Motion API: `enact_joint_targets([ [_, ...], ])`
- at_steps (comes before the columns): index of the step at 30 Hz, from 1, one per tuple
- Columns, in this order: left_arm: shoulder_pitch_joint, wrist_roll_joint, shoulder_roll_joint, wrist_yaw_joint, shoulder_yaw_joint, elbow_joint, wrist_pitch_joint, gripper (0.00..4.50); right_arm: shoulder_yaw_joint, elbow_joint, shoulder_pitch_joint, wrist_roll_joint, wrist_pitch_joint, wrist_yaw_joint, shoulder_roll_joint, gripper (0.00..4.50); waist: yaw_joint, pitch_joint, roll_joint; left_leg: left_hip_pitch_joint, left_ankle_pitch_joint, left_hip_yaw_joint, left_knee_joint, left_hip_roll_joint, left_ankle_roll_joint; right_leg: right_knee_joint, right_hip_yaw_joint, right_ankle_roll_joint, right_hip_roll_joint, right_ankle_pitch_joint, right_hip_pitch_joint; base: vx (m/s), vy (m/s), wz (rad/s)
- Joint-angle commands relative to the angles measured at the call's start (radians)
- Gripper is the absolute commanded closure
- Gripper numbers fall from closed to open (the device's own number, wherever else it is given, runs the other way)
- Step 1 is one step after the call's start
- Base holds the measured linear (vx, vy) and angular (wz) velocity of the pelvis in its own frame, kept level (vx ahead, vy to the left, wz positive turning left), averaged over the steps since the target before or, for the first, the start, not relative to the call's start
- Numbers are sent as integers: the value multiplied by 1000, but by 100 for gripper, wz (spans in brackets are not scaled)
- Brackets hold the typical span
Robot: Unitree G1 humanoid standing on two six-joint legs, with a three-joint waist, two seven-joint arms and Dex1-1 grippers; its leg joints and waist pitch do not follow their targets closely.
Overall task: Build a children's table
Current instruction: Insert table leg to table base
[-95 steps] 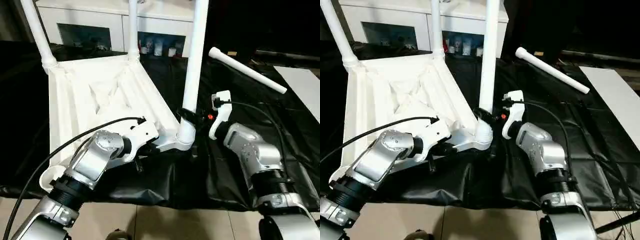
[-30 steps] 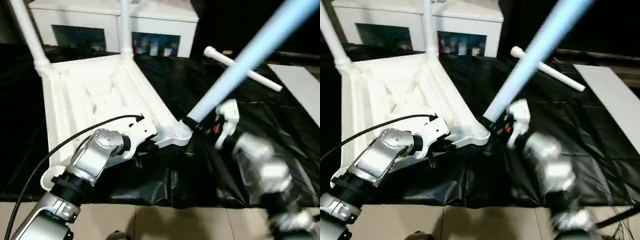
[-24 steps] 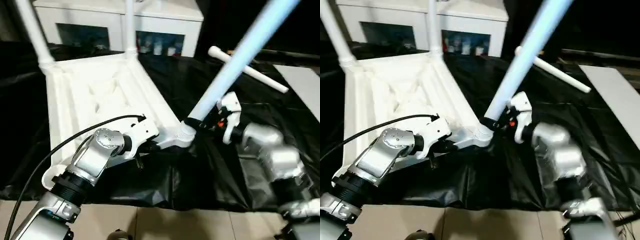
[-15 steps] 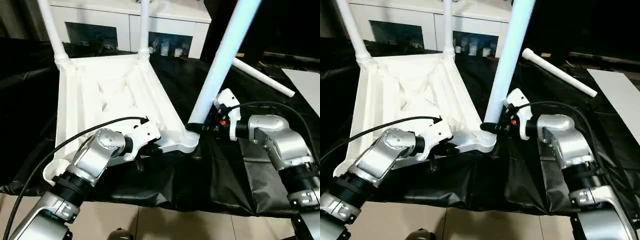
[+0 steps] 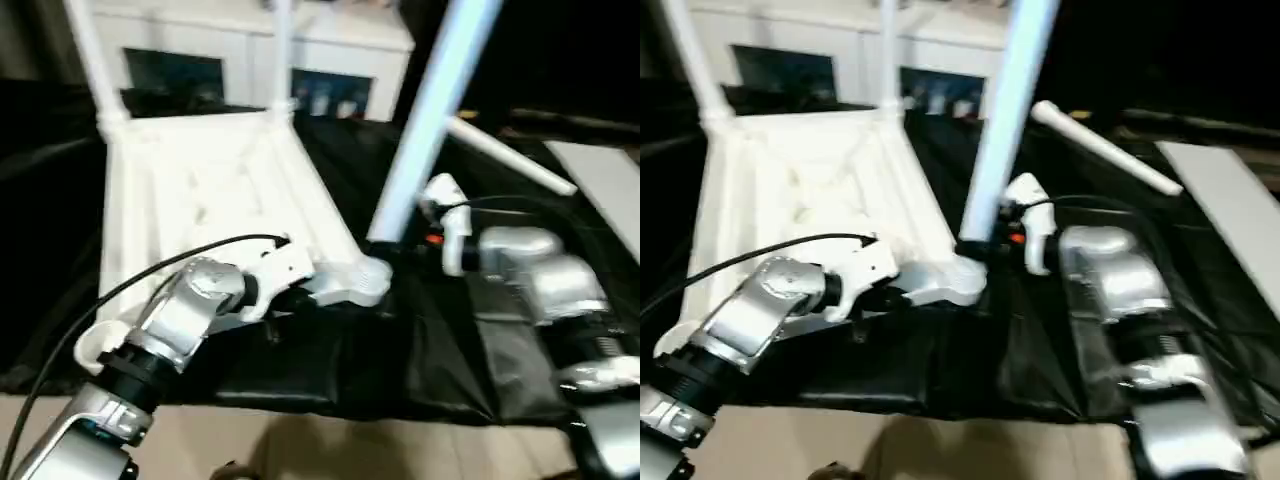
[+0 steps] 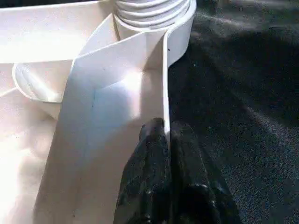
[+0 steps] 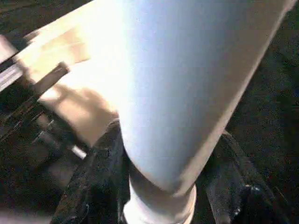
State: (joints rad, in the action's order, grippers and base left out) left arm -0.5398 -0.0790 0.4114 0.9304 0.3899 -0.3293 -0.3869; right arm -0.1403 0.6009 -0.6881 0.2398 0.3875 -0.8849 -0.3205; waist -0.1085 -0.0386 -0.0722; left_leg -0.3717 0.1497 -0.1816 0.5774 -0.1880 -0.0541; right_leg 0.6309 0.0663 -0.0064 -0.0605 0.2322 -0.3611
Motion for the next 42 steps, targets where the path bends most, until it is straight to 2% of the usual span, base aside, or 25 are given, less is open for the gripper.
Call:
enact_joint_targets([
  [1, -34, 20, -9, 3, -46, 62, 36, 450, -37, 196, 73, -122, 56, 157, -5, 268, 7, 34, 16, 27, 442, 39, -84, -55, -85, -107, -50, -143, -104, 419, 7, 0, 0, 0],
  [2, -33, 21, -7, 4, -46, 64, 36, 450, -19, 220, 68, -117, 51, 193, 12, 268, 14, 33, 15, 29, 480, 43, -85, -54, -94, -113, -49, -131, -108, 476, 1, 0, 0, 0],
  [4, -32, 21, -5, 4, -45, 65, 36, 450, -6, 233, 65, -111, 46, 208, 23, 268, 18, 33, 16, 29, 506, 48, -86, -55, -100, -116, -46, -118, -106, 499, 2, -26, 8, -7],
  [7, -31, 22, -2, 4, -46, 68, 35, 450, 2, 240, 57, -106, 36, 207, 35, 268, 19, 37, 18, 41, 525, 45, -86, -57, -98, -116, -50, -137, -103, 430, -10, 0, 0, 0],
  [11, -30, 24, 5, 10, -42, 70, 36, 450, -24, 217, 58, -104, 28, 128, 24, 268, 17, 39, 18, 34, 457, 37, -88, -56, -83, -104, -53, -167, -97, 296, -1, 0, 0, 0],
  [14, -31, 25, 7, 5, -40, 68, 40, 450, -41, 187, 68, -92, 6, 49, 7, 268, 12, 40, 16, 35, 430, 31, -84, -56, -67, -105, -56, -174, -100, 283, 1, 0, 0, 0],
  [16, -35, 19, 5, -17, -46, 63, 47, 450, -20, 155, 74, -68, -7, 27, 1, 268, 6, 41, 13, 31, 395, 30, -84, -57, -56, -102, -56, -175, -100, 254, 6, 0, 0, 0],
  [17, -45, 25, -4, -43, -67, 54, 34, 423, 15, 112, 78, -40, -33, 24, -4, 268, 3, 43, 12, 28, 364, 28, -84, -57, -48, -99, -56, -177, -98, 231, 9, 0, 0, 0],
  [18, -46, 27, -4, -43, -69, 54, 33, 406, 18, 107, 78, -37, -35, 24, -4, 268, -1, 44, 11, 28, 348, 27, -83, -57, -45, -99, -56, -174, -99, 220, 10, 0, 0, 0],
  [20, -64, 105, -19, -37, -151, 79, 1, 392, 95, -37, 80, 33, -66, 26, -12, 268, -16, 50, 18, 33, 305, 22, -78, -58, -39, -94, -56, -187, -99, 165, 11, 0, 0, 0],
  [21, -65, 113, -20, -36, -159, 82, -2, 383, 100, -48, 80, 39, -64, 24, -13, 268, -16, 51, 16, 30, 288, 21, -77, -58, -37, -91, -55, -197, -97, 133, 12, 0, 0, 0],
  [22, -76, 153, -25, -36, -202, 92, -3, 373, 118, -98, 77, 62, -59, 20, -15, 268, -15, 51, 21, 22, 265, 22, -78, -56, -33, -84, -52, -209, -92, 90, 17, 0, 0, 0],
  [24, -81, 167, -26, -36, -218, 95, -3, 364, 124, -114, 75, 68, -59, 18, -16, 268, -15, 51, 16, 20, 252, 20, -75, -53, -28, -82, -51, -215, -89, 70, 19, 0, 0, 0],
  [25, -98, 212, -36, -41, -267, 98, -1, 356, 138, -152, 70, 84, -53, 10, -18, 268, -16, 49, 20, 19, 242, 18, -73, -51, -24, -82, -51, -217, -89, 60, 18, 0, 0, 0],
  [27, -150, 349, -81, -54, -386, 109, -35, 340, 143, -214, 61, 103, -43, -5, -22, 268, -17, 54, 18, 15, 199, 17, -67, -50, -15, -73, -51, -225, -90, 12, 23, 0, 0, 0],
  [28, -169, 395, -97, -58, -425, 113, -51, 330, 143, -237, 60, 108, -40, -12, -24, 268, -20, 62, 17, 12, 138, 14, -59, -47, -5, -60, -50, -247, -88, -78, 27, 0, 0, 0],
  [29, -188, 432, -110, -58, -451, 117, -69, 323, 132, -266, 57, 112, -26, -29, -28, 268, -20, 60, 17, 8, 95, 14, -56, -46, 18, -55, -49, -260, -81, -155, 22, 0, 0, 0],
  [30, -188, 432, -110, -58, -451, 117, -69, 323, 132, -266, 57, 112, -26, -29, -28, 268, -20, 60, 17, 8, 95, 14, -56, -46, 18, -55, -49, -260, -81, -155, 22, 0, 0, 0],
  [31, -202, 467, -123, -44, -453, 137, -101, 320, 102, -317, 61, 116, 1, -56, -37, 268, -19, 57, 14, 6, 96, 13, -55, -45, 47, -56, -48, -258, -83, -155, 26, 0, 0, 0],
  [33, -203, 482, -142, -28, -436, 167, -137, 285, 72, -361, 65, 117, 29, -76, -44, 268, -19, 54, 15, 7, 107, 14, -57, -48, 49, -61, -48, -251, -85, -111, 27, 0, 0, 0],
  [35, -207, 469, -167, -25, -407, 166, -141, 277, 41, -391, 66, 118, 47, -100, -47, 268, -20, 50, 15, 10, 140, 13, -59, -51, 40, -69, -49, -239, -86, -37, 23, 0, 0, 0],
  [36, -208, 467, -181, -25, -394, 168, -146, 277, 27, -405, 68, 119, 54, -112, -49, 268, -20, 50, 15, 10, 140, 13, -59, -51, 40, -69, -49, -239, -86, -37, 23, 0, 0, 0],
  [37, -209, 472, -190, -28, -386, 170, -154, 253, 18, -419, 72, 120, 62, -121, -50, 268, -20, 49, 16, 10, 167, 15, -61, -54, 24, -73, -50, -226, -89, 10, 23, 0, 0, 0],
  [38, -208, 478, -199, -29, -378, 176, -162, 253, 12, -431, 75, 120, 72, -125, -49, 268, -21, 48, 16, 12, 178, 15, -62, -54, 14, -76, -51, -218, -89, 35, 21, 0, 0, 0],
  [42, -205, 522, -229, -29, -349, 200, -201, 225, -16, -463, 86, 117, 102, -138, -46, 268, -24, 48, 19, 13, 188, 16, -63, -54, -7, -76, -52, -206, -89, 47, 20, 0, 0, 0],
])
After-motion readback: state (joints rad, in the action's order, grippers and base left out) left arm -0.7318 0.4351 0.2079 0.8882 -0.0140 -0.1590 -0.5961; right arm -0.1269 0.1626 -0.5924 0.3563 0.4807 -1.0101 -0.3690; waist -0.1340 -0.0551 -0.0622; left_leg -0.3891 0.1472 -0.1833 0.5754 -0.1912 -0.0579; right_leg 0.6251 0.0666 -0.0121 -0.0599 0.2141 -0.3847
